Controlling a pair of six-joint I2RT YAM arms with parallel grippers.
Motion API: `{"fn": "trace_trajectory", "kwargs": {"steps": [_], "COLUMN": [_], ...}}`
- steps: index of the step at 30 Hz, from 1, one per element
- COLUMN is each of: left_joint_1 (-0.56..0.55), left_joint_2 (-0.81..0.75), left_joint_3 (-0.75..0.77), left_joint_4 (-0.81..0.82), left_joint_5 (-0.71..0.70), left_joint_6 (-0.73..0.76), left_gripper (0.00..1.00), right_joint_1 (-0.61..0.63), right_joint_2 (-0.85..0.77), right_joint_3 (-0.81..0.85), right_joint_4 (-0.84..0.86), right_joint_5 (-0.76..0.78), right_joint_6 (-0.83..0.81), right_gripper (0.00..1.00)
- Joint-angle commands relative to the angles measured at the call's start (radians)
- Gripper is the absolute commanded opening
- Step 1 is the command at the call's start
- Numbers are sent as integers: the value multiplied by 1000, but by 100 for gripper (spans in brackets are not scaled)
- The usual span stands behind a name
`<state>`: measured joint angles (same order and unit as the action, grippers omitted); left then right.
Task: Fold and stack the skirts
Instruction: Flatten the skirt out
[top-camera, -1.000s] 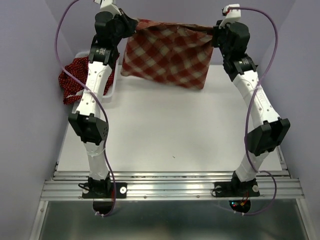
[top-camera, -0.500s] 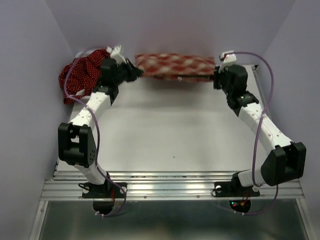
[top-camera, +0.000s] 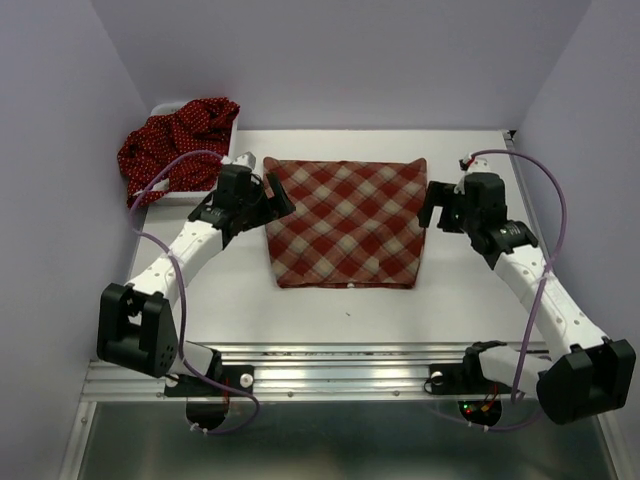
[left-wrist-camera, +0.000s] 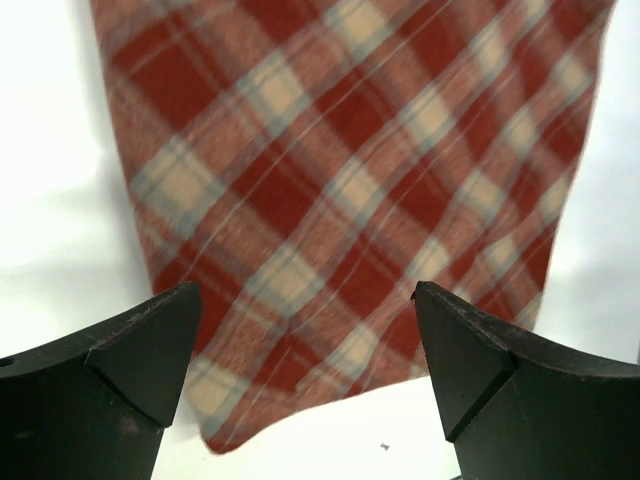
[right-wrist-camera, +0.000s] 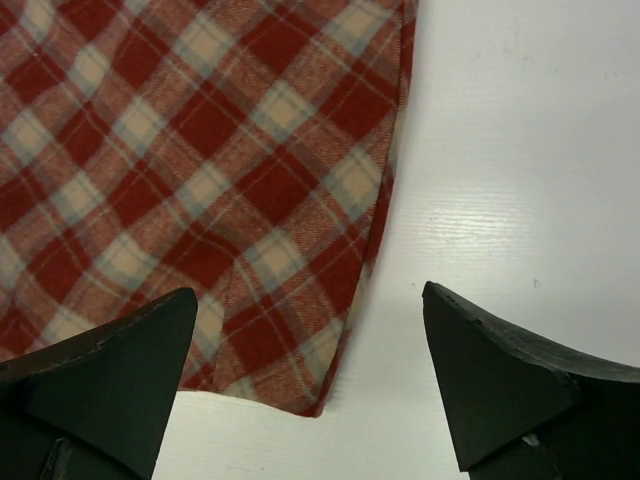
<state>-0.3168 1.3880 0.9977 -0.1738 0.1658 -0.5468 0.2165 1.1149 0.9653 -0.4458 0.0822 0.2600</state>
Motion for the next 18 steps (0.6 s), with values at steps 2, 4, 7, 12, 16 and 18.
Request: {"fn": "trace_trajectory", "kwargs": {"steps": [2, 4, 7, 12, 16, 18], "left_joint_1": [-30, -36, -39, -56, -64, -62], "left_joint_2": [16, 48, 137, 287, 407, 457], "left_joint_3": [97, 122, 168, 219, 245, 265], "left_joint_4": [-44, -12, 2, 23, 49, 57], "left_joint_5": [-32, -31, -15, 8, 9, 1], "left_joint_6": [27, 44, 44, 47, 53, 45], "left_gripper": [99, 99, 99, 99, 99, 99], "right_joint_1": [-2, -2, -2, 76, 90, 90], "right_joint_2": [89, 124, 169, 328, 442, 471], "right_joint_3": [50, 39, -5, -51, -43, -46], "right_joint_4": [64, 103, 146, 182, 108, 69], "right_joint_5": [-223, -315, -516, -619, -474, -348], "right_joint_6": [45, 57, 79, 99, 113, 166], "right_gripper": [100, 100, 100, 100, 100, 100]}}
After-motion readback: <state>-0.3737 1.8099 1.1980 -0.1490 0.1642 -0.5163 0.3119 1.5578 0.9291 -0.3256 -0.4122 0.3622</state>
